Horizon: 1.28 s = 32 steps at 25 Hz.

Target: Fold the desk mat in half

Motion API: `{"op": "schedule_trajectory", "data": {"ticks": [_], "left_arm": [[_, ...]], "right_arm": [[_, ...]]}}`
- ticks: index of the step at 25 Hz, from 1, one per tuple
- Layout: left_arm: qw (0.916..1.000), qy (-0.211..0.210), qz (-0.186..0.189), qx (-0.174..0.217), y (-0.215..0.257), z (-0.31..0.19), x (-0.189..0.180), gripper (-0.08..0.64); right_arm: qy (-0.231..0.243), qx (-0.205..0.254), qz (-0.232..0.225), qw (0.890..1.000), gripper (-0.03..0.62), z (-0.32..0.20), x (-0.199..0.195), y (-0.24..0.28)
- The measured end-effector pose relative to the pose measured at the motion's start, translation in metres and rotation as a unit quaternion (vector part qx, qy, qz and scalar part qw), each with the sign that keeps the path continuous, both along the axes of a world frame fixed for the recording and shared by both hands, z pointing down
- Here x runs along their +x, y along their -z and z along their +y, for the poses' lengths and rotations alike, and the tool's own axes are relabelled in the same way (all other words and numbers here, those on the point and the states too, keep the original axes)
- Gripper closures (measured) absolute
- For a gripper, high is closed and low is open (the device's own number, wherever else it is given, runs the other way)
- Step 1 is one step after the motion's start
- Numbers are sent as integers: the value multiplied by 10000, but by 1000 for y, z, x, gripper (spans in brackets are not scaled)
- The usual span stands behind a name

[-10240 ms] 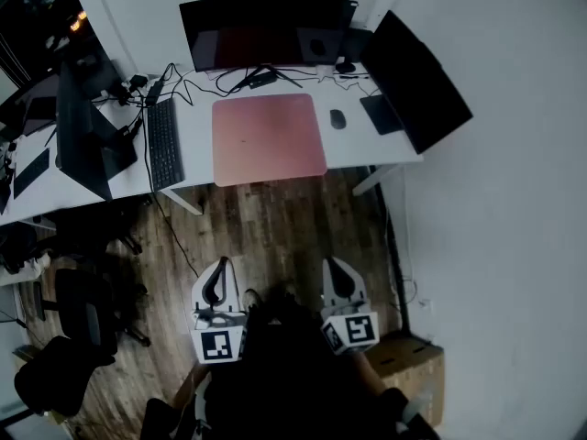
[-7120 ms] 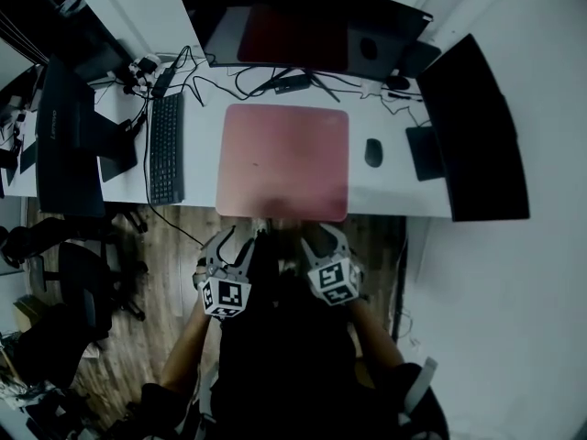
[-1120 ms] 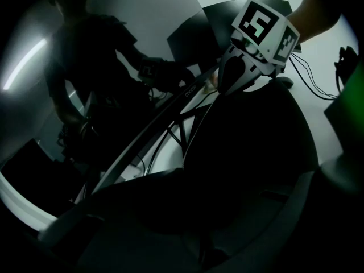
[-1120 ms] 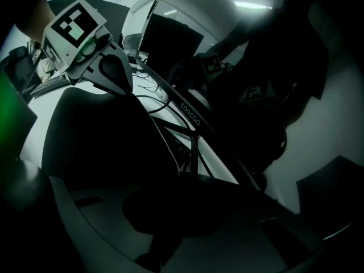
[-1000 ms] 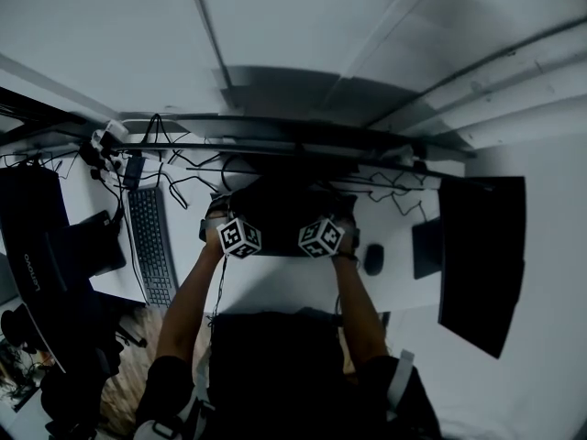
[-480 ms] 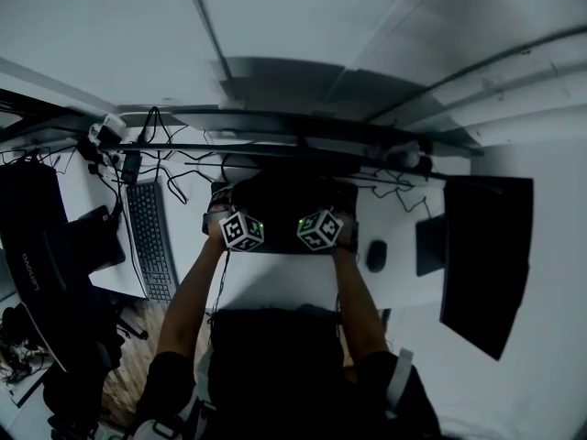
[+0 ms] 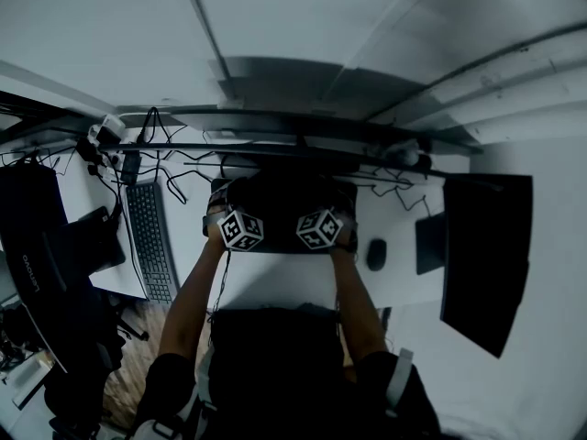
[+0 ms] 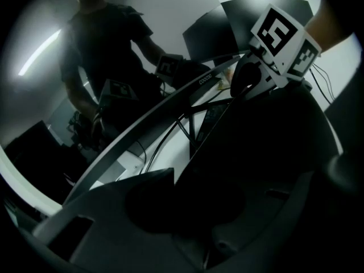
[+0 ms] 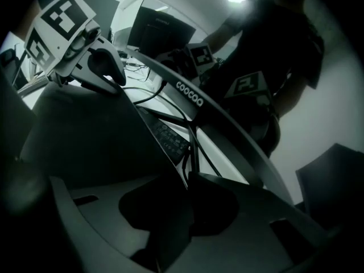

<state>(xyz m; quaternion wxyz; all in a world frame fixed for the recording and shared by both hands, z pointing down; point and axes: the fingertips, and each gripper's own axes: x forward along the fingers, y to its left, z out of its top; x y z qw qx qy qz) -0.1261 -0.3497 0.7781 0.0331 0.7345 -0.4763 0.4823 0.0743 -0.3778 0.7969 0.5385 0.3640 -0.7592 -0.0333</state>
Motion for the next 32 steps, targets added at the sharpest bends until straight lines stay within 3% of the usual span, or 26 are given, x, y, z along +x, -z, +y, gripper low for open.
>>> {"op": "schedule_trajectory", "data": {"ticks": [9,13,19,25,29,32], "left_arm": [[9957,470,767,214,46,23,-2,455],[9881,704,1306,413,78,42,-7,462],[9610,1036,2382,946,149,85,-21,540],[9347,1136,2971,1584,224,137,-31,554],[9282,1115,3095,1736,254,168,-29,554],[9241,911,3330,1639,274,192,-16,554]], "right_arm": [[-460,211,-452,9977,506,18,12,42],[-847,252,-986,9912,506,37,12,71],[-1526,205,-2269,9617,508,79,1,140],[-1906,376,-3205,9271,540,134,2,191],[-1881,585,-3766,9052,558,169,-4,231],[-1820,751,-3953,8972,571,191,-5,257]]}}
